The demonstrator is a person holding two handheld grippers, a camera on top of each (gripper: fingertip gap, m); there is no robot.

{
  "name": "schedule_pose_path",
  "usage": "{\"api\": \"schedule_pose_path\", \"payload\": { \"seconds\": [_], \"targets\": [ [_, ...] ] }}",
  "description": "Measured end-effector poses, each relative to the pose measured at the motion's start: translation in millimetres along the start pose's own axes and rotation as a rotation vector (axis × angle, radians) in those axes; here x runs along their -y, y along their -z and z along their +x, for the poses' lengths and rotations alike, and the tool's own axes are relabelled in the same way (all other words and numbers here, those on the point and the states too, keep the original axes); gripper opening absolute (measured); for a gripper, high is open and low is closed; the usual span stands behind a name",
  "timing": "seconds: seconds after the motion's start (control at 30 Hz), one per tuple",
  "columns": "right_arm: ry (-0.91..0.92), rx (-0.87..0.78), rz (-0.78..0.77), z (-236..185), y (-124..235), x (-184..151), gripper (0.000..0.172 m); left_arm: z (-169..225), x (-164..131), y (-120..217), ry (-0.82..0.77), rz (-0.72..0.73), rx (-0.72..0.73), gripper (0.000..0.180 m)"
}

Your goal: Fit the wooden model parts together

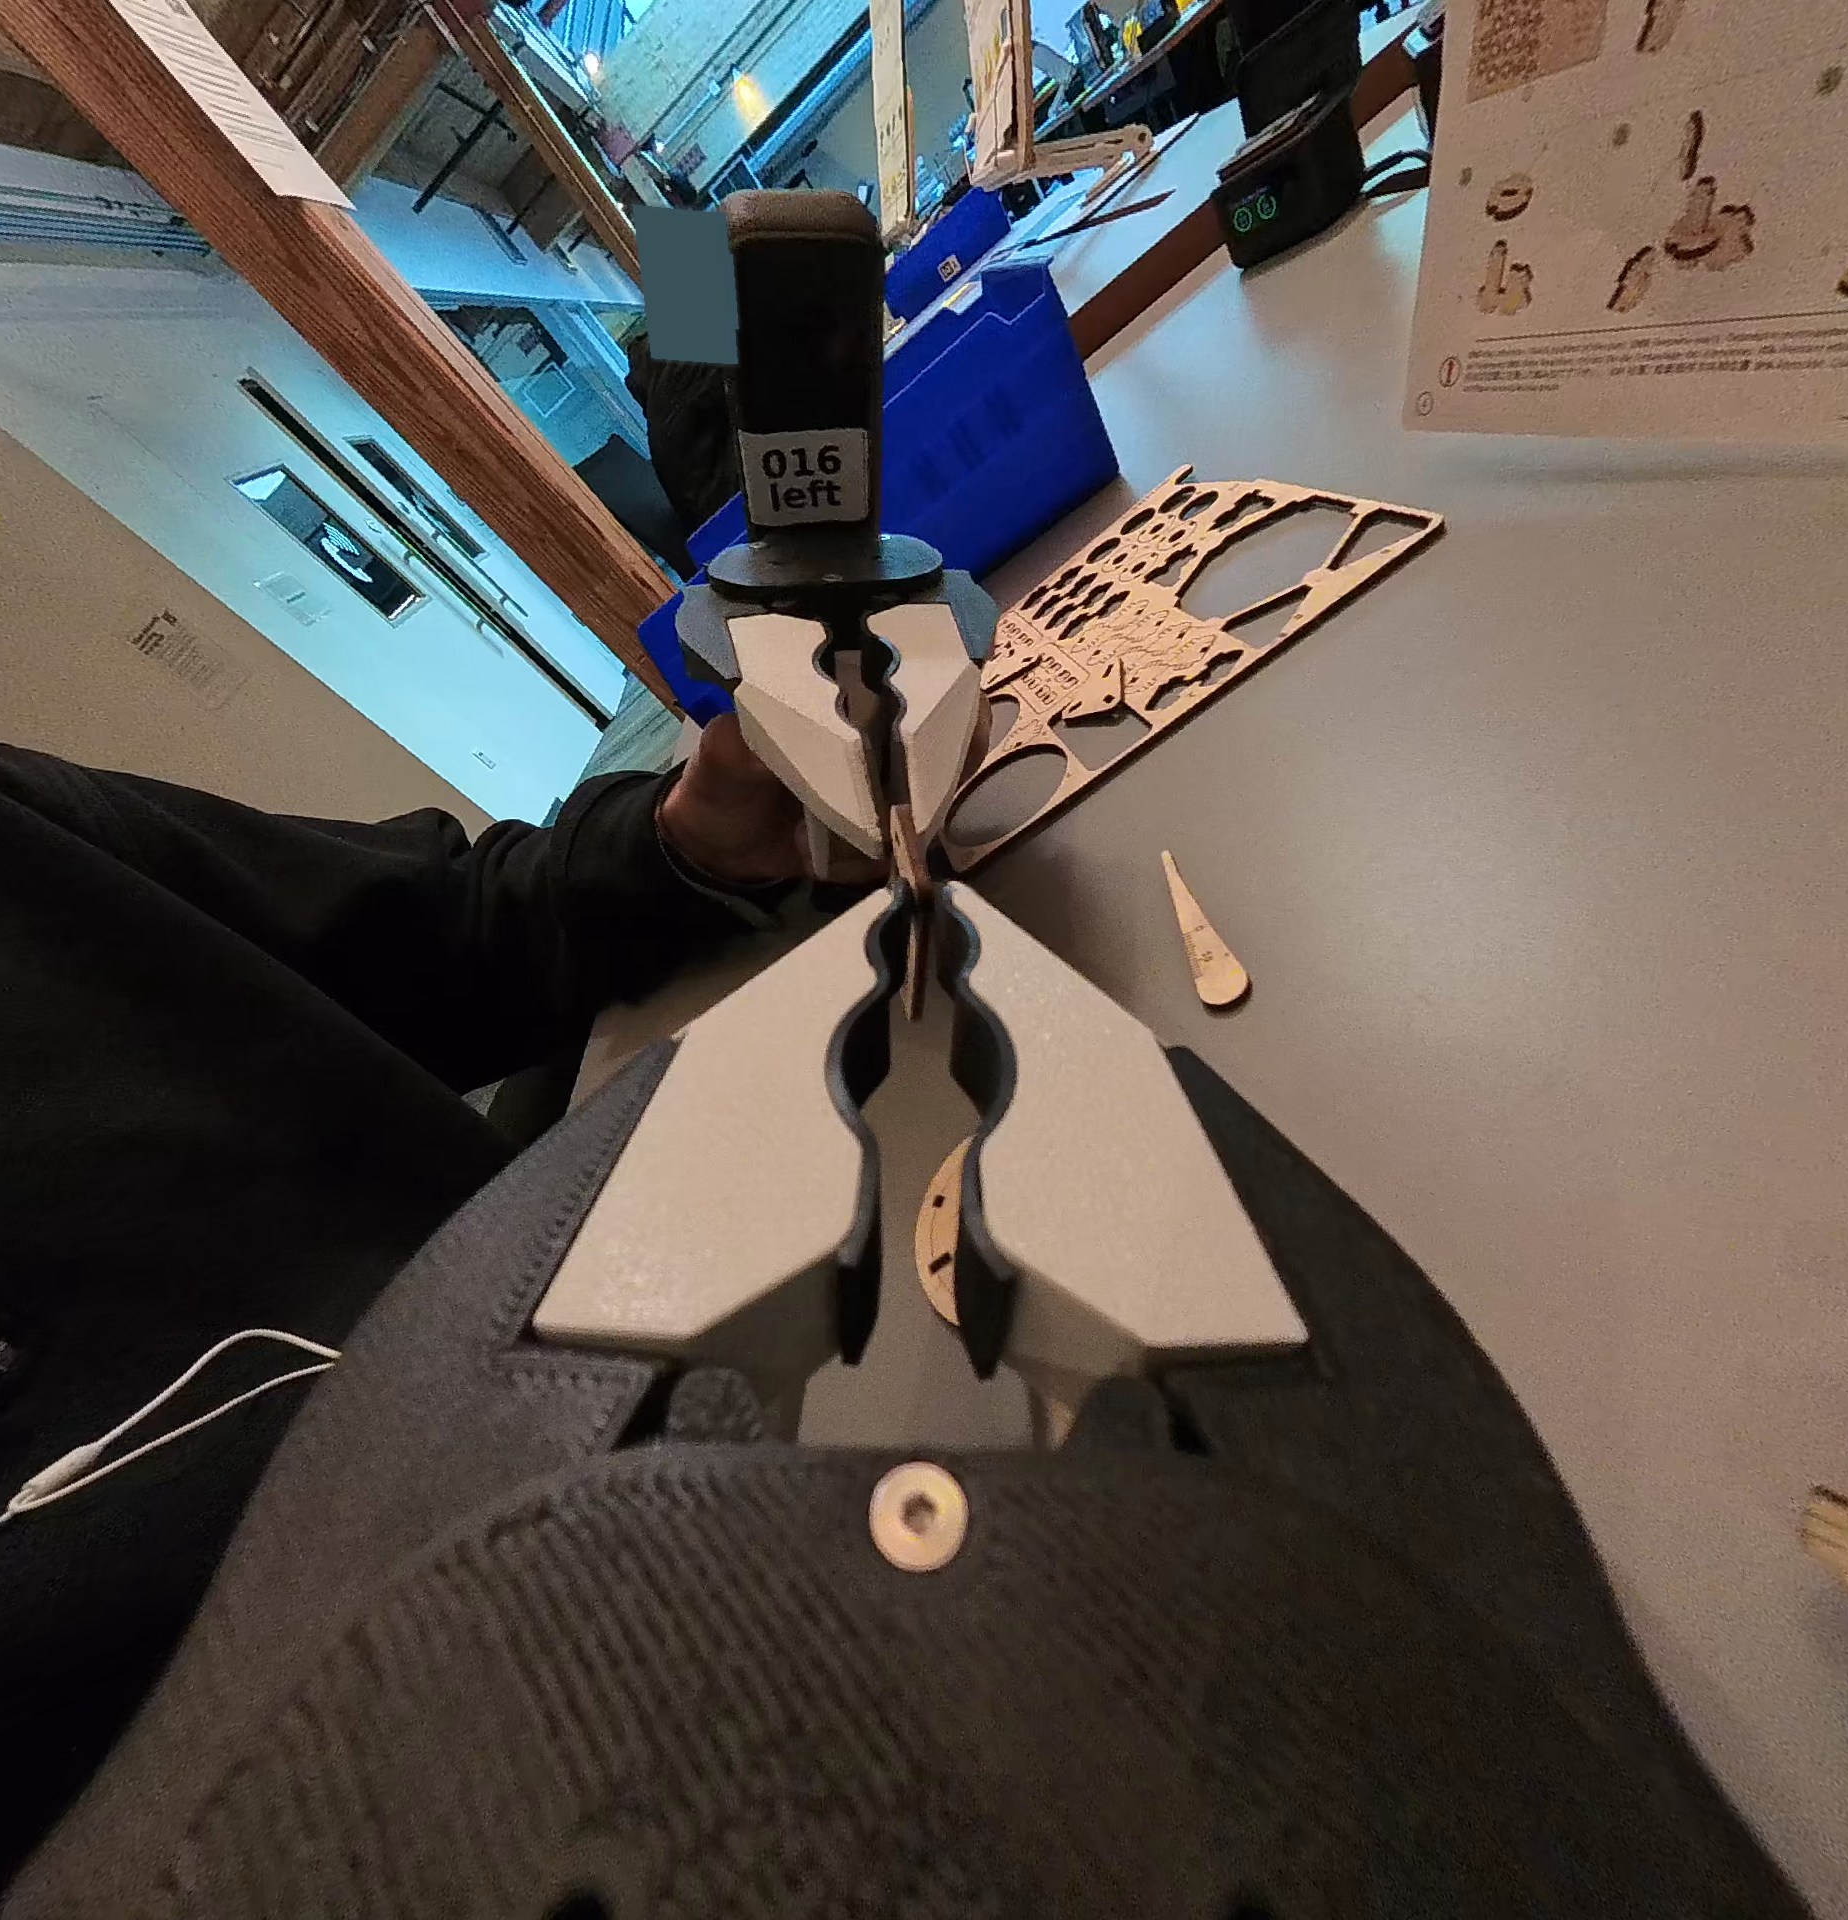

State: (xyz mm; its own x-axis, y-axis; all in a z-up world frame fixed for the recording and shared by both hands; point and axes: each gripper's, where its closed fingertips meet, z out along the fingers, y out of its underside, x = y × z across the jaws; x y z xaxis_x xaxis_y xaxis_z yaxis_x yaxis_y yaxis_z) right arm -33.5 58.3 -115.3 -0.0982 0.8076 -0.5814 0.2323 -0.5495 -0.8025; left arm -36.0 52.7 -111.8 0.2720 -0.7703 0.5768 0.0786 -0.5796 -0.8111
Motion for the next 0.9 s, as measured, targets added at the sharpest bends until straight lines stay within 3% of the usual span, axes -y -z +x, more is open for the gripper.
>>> {"api": "schedule_pose_path", "payload": {
  "seconds": [0.7,0.9],
  "targets": [
    [0.032,-0.005,-0.006,-2.7,1.5,1.2,0.001,4.1,-1.7,-1.6,-0.082,-0.034,0.041,0.0],
    [0.037,-0.006,0.044,-2.0,0.7,6.6,0.014,5.3,3.7,0.0,-0.026,0.012,0.011,0.0]
  ]
}}
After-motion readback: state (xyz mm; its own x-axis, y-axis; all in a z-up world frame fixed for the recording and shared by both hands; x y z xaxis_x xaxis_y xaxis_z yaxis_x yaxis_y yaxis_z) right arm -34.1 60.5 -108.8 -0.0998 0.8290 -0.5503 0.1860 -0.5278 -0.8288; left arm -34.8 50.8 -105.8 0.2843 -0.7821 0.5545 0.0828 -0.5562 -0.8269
